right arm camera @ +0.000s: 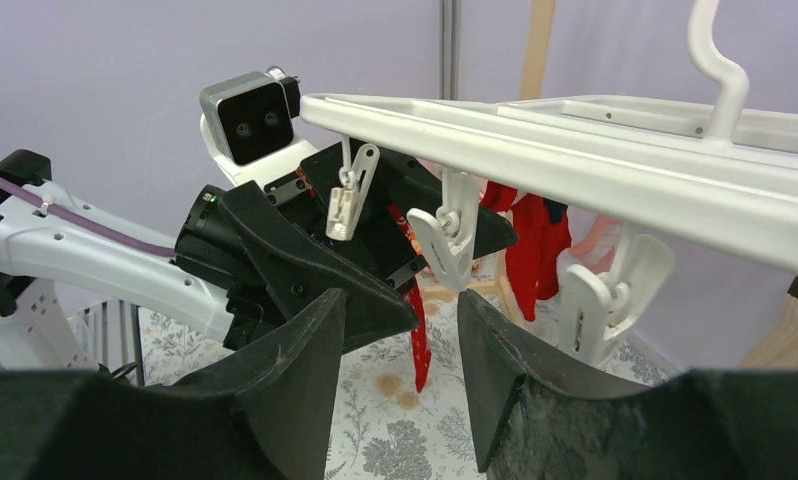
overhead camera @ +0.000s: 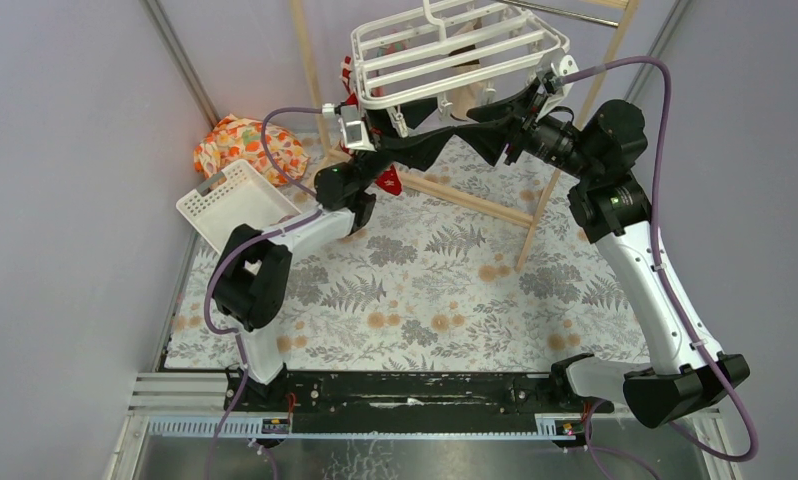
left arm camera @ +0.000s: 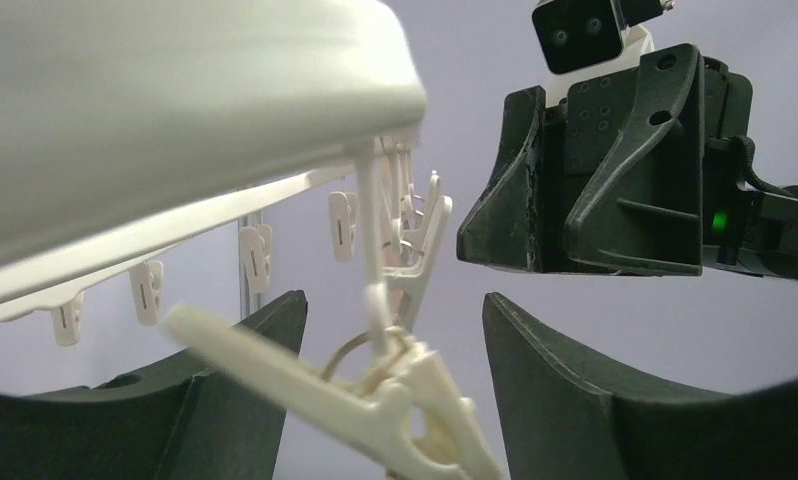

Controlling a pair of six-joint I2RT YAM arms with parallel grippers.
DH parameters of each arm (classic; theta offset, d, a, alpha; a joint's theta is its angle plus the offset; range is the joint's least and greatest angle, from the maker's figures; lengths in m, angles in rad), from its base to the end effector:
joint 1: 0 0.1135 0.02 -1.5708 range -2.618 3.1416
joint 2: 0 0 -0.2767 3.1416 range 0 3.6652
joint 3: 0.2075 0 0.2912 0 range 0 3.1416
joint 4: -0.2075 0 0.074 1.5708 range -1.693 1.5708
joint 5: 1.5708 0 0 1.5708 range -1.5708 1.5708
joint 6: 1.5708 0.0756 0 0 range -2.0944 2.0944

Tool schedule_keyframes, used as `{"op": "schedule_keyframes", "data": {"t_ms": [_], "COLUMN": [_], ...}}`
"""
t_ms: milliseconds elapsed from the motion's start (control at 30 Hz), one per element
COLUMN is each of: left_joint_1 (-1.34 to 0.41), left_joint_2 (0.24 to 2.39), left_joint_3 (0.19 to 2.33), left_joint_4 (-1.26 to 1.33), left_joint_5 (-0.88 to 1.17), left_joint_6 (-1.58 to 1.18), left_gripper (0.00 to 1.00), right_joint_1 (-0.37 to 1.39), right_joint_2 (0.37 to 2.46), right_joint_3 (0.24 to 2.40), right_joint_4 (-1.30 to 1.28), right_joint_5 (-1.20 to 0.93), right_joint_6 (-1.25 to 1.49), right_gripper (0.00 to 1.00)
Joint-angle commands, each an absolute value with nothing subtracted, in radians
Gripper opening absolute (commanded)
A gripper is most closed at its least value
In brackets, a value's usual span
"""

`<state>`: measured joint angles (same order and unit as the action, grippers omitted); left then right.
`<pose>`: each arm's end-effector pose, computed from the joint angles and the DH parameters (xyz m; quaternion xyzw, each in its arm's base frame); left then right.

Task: Clip the socks to the hanger
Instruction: Open the clamp at the hanger.

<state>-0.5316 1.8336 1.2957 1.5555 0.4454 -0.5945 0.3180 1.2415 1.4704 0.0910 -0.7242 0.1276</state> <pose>0.3645 -0.2522 0.4072 0.2040 0.2729 -0.5518 0.7612 0.2868 0.1471 0.5395 -0.3379 0.5177 0.3698 0.6936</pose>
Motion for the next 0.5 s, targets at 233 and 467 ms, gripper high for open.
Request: {"op": "schedule_keyframes", "data": {"t_ms": [233,467], "left_joint_1": [-0.524,-0.524], "left_joint_2": [1.836,1.834], "left_joint_3": [1.349,1.327], "left_joint_4": [1.604,1.609], "left_joint_5": [0.457,0.460], "left_joint_6": [-0.610,-0.614], "left_gripper": [0.70,0.58], "right_joint_1": [0.311,0.310], "right_joint_2": [1.218,1.213], "right_joint_3": [1.484,1.482], "right_joint_4": [0.143,0.137], "right_joint_5": [-0.738,-0.732], "right_joint_6": [0.142,0.135], "right_gripper": [0.52,0.52]}}
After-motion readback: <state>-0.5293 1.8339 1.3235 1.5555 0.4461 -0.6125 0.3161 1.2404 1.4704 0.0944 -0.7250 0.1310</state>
